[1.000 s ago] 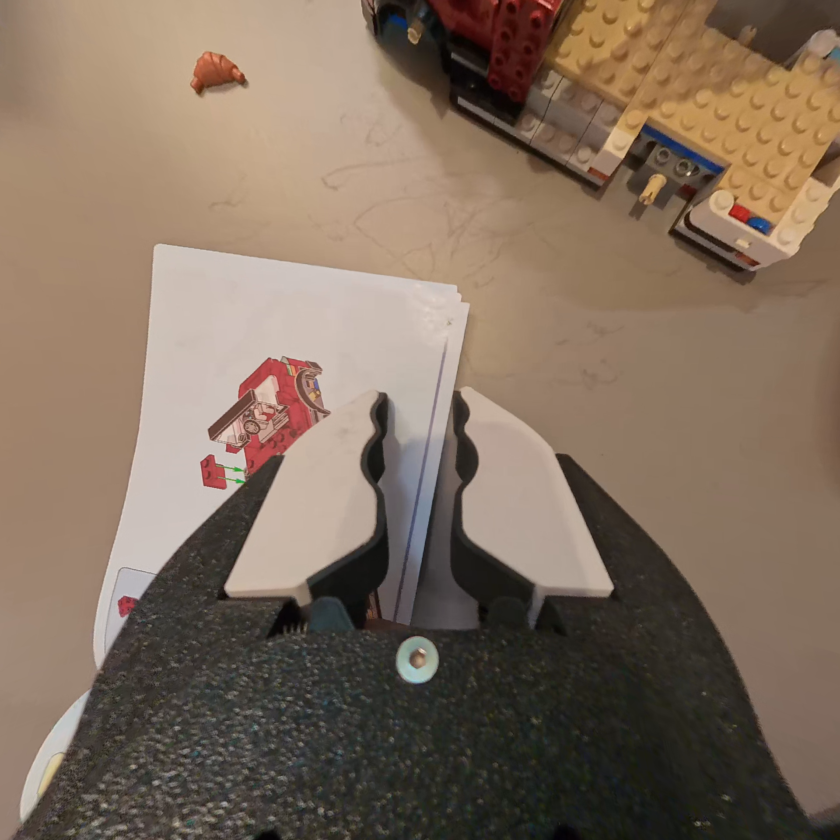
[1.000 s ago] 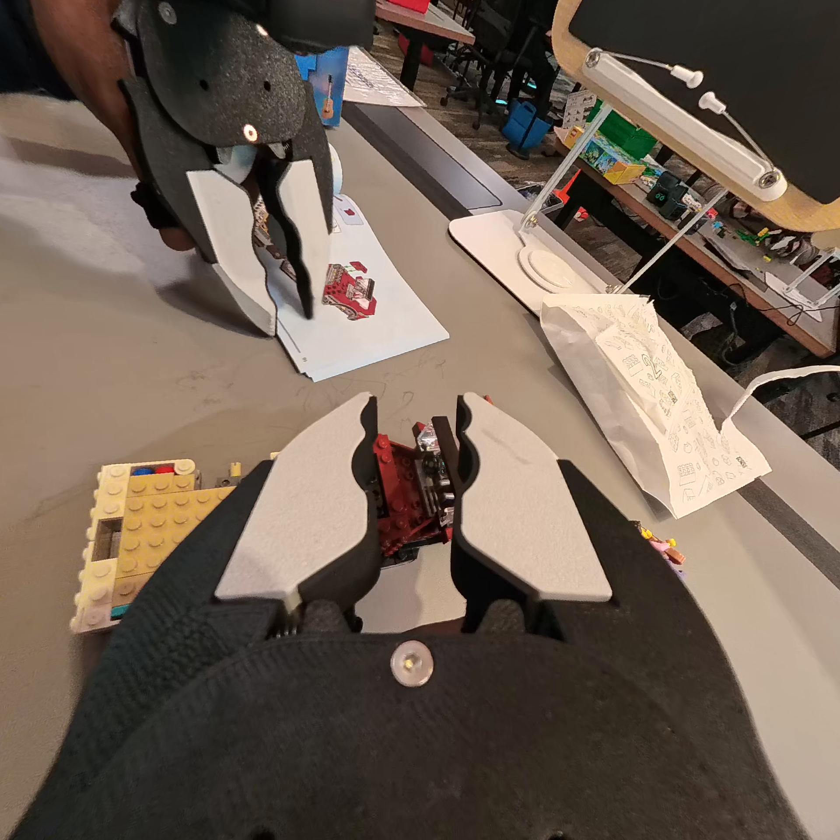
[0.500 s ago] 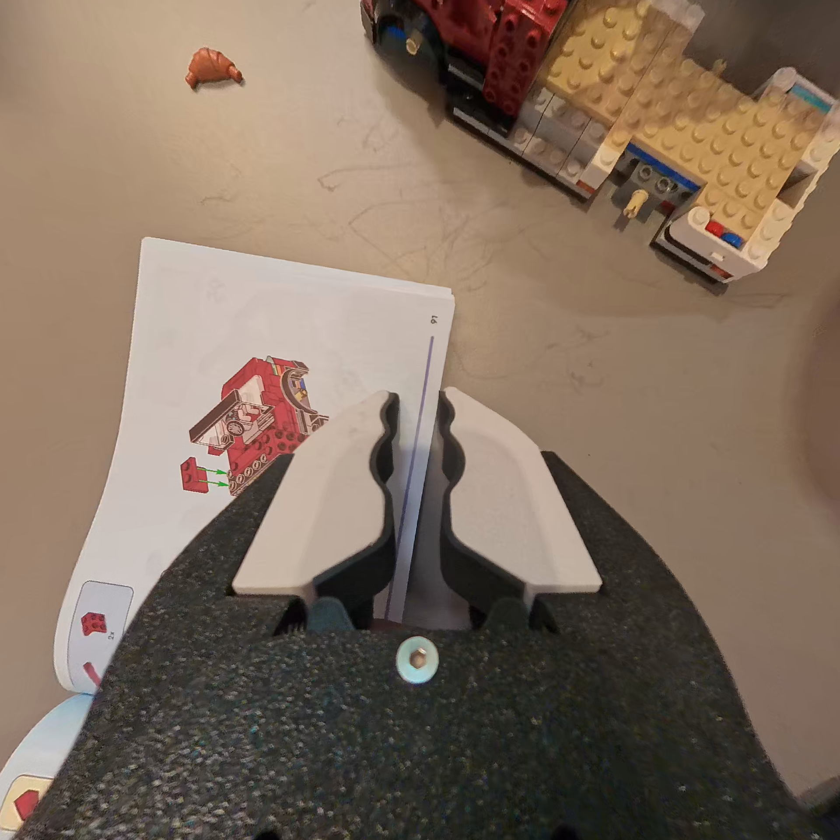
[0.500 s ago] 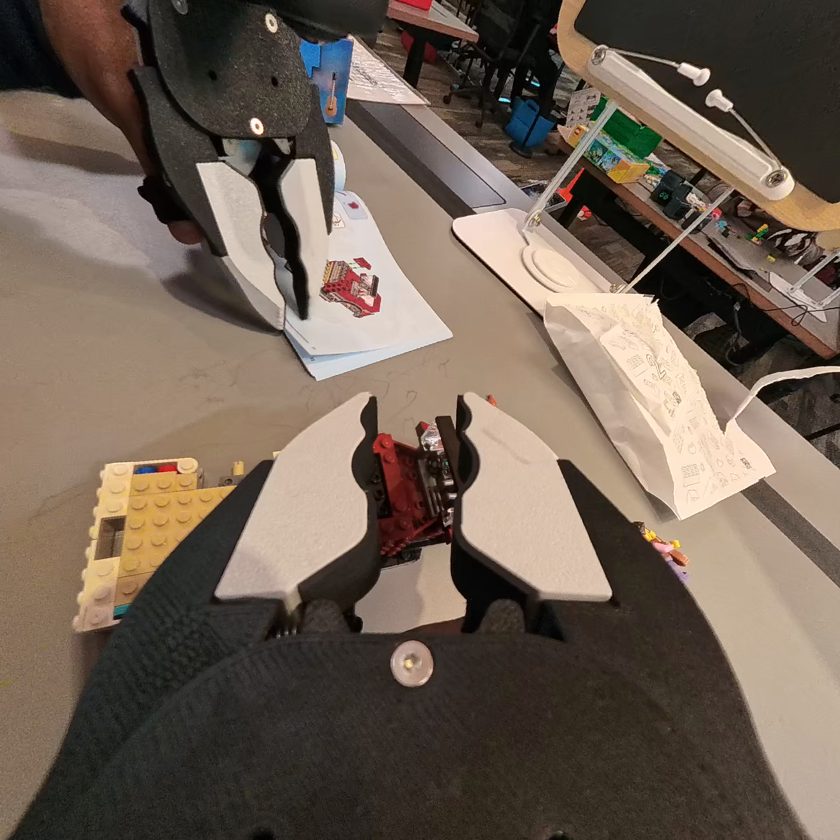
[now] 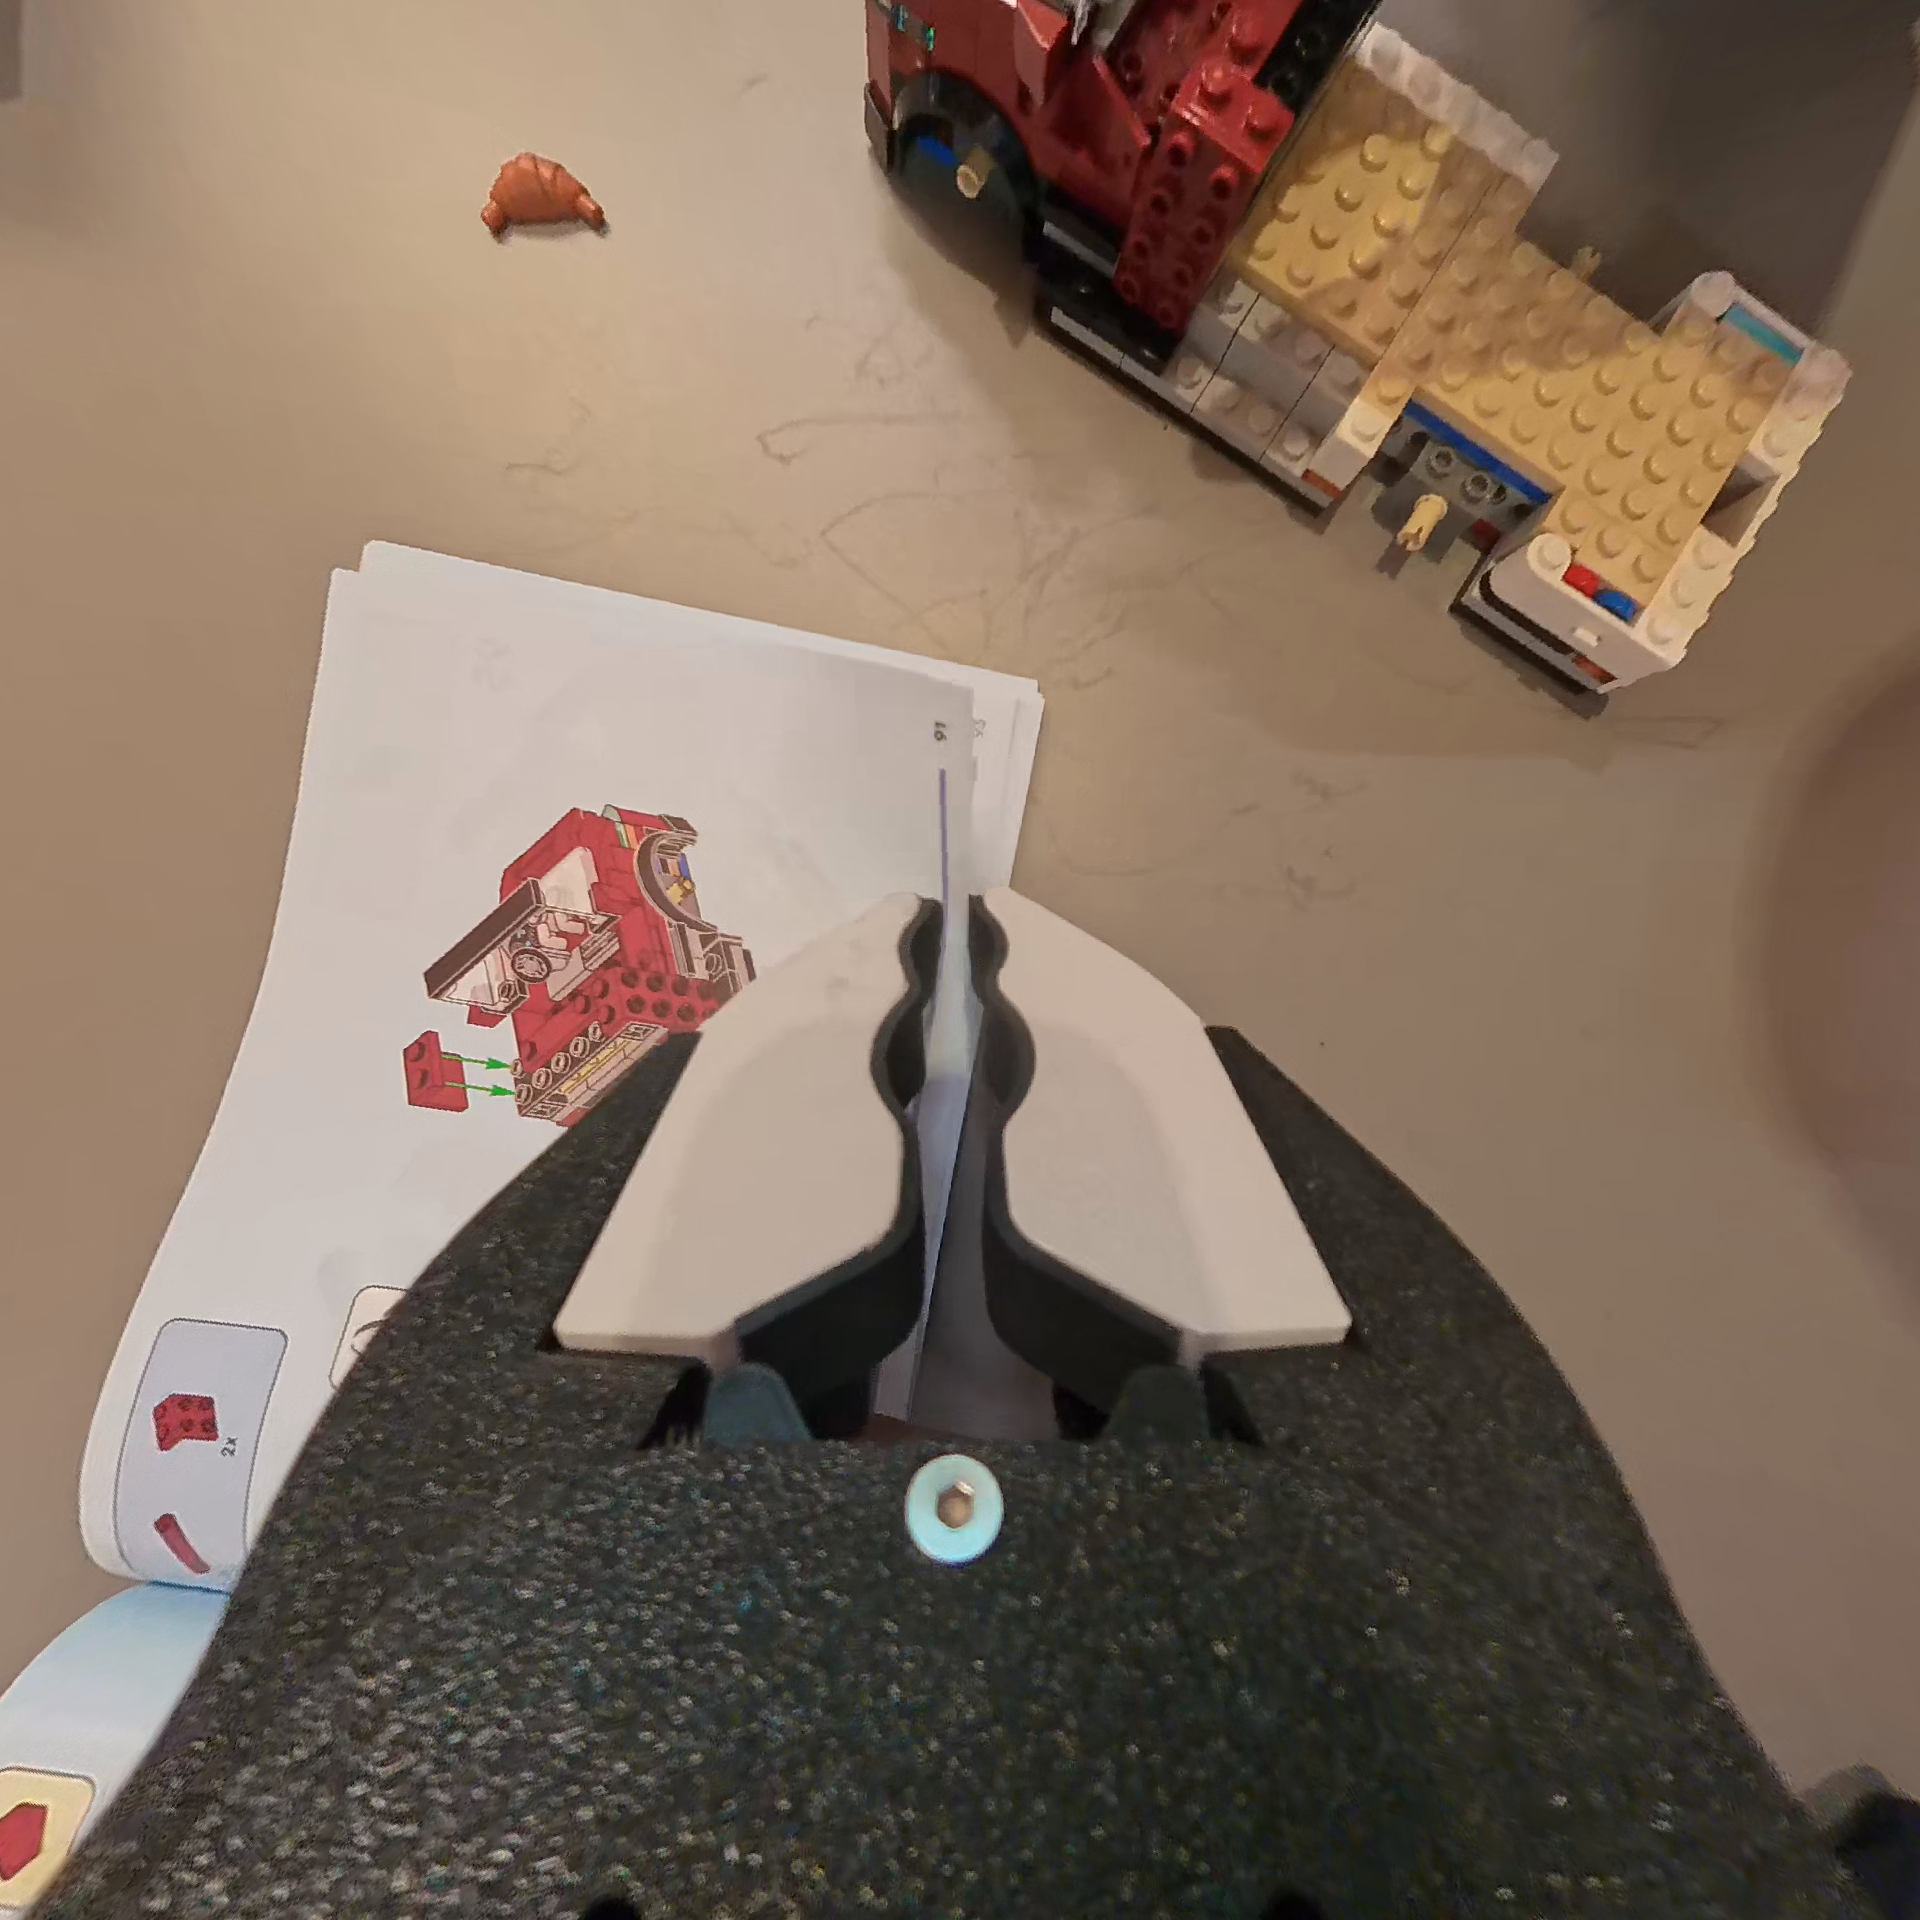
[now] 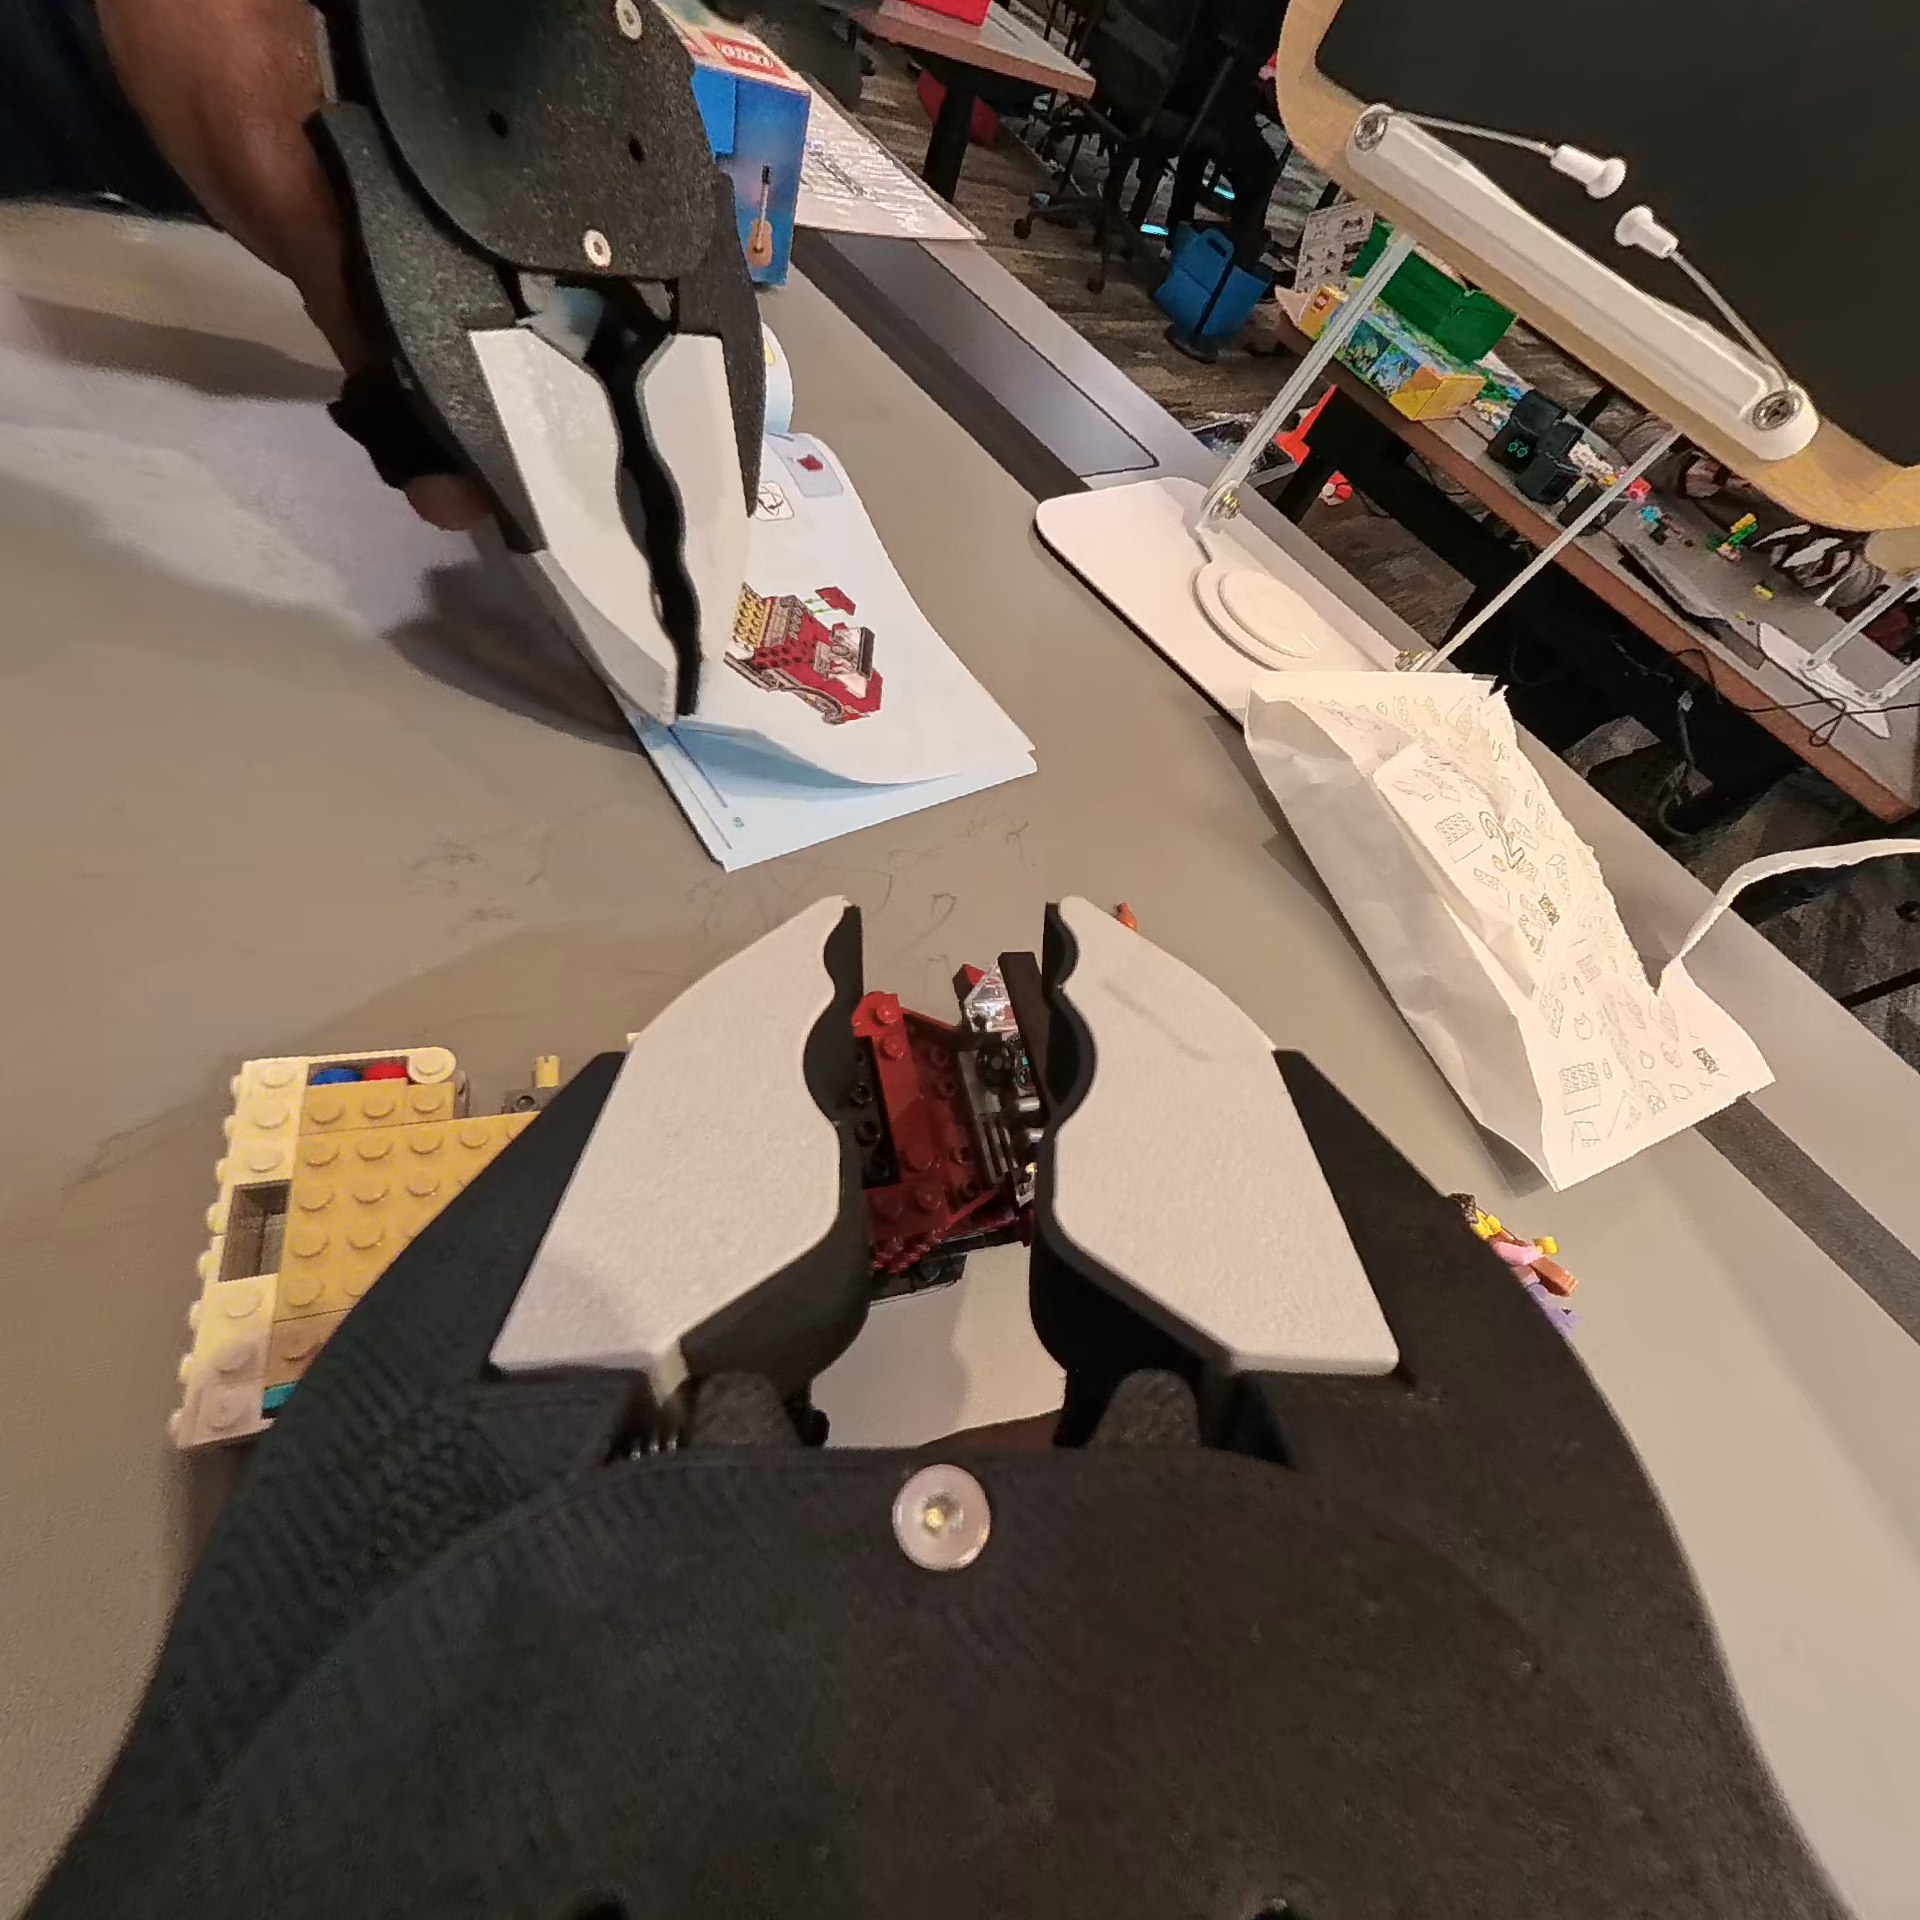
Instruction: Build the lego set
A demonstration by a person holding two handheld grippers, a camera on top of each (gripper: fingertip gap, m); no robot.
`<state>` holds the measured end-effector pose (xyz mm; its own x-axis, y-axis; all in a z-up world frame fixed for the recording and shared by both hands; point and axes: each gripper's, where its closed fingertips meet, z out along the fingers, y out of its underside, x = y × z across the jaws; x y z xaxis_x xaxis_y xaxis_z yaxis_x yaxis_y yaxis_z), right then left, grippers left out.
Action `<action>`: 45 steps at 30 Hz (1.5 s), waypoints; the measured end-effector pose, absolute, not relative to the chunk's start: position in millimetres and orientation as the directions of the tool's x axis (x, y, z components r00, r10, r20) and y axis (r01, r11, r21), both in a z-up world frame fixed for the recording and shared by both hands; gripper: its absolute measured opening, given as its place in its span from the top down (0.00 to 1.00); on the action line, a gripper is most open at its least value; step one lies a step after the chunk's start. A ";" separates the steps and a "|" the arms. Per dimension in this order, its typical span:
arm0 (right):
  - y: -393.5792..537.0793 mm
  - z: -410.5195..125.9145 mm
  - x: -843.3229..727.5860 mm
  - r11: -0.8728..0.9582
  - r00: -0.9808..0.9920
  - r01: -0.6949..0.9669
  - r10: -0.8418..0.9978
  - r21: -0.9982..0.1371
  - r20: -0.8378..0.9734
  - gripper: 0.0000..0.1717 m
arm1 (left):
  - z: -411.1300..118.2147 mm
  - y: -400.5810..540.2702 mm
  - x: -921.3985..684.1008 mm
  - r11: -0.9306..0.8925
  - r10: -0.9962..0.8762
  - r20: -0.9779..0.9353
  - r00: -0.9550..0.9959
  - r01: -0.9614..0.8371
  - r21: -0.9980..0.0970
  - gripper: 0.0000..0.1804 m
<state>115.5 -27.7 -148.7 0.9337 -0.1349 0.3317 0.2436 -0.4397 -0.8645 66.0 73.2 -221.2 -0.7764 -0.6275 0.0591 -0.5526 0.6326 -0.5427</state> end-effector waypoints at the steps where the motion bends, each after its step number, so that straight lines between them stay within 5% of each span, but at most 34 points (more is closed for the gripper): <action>1: -27.7 -148.6 115.5 -0.439 0.934 0.244 -0.135 -0.865 0.332 0.81 | -220.3 73.4 66.4 0.623 -0.633 0.068 -0.771 -0.560 -0.547 0.98; 24: -26.6 -142.8 110.2 -0.422 0.932 0.257 -0.132 -0.870 0.339 0.81 | -186.9 102.3 79.2 0.160 -0.857 0.248 -0.452 -0.690 -0.706 1.00; 45: -17.3 -140.4 100.3 -0.405 0.931 0.256 -0.141 -0.878 0.336 0.82 | -143.9 181.0 52.1 -0.484 -0.819 0.563 -0.110 -0.394 -0.781 1.00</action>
